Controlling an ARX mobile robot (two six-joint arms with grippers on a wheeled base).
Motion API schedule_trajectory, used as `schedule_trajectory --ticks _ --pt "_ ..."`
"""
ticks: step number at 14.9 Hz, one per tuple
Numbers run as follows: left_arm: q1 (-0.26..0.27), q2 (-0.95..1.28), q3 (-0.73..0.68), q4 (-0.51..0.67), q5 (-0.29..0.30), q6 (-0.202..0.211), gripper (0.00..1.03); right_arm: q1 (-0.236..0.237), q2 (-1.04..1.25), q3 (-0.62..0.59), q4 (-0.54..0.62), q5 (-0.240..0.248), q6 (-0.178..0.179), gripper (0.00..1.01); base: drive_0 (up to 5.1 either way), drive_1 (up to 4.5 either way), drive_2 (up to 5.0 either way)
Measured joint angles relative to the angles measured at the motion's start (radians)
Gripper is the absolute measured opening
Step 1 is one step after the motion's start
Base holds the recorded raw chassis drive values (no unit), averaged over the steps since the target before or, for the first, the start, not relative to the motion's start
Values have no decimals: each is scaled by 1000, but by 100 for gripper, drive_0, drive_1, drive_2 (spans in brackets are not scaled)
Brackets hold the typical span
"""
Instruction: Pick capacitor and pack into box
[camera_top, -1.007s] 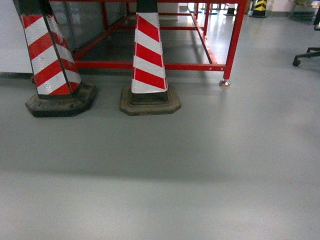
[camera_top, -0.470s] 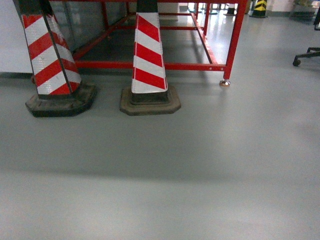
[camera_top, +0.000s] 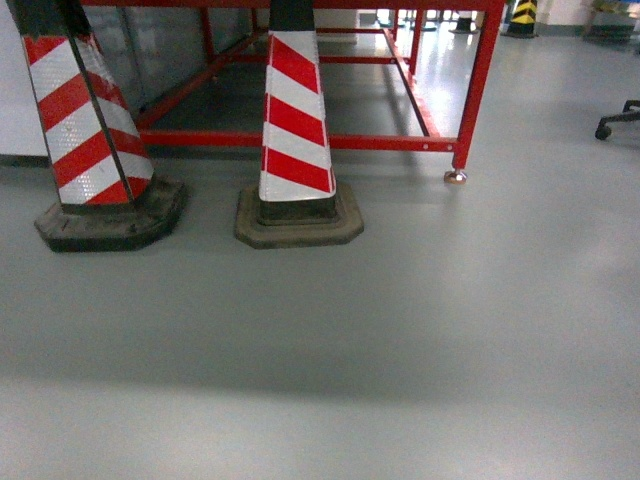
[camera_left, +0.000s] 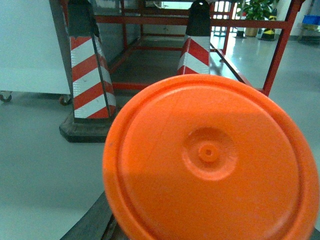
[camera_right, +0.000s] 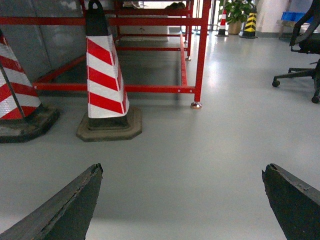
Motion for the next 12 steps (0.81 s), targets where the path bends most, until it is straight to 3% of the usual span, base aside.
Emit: schedule_trajectory --ticks 12 --pt "0 0 0 0 1 0 44 0 0 0 1 2 0 98 5 408 -398"
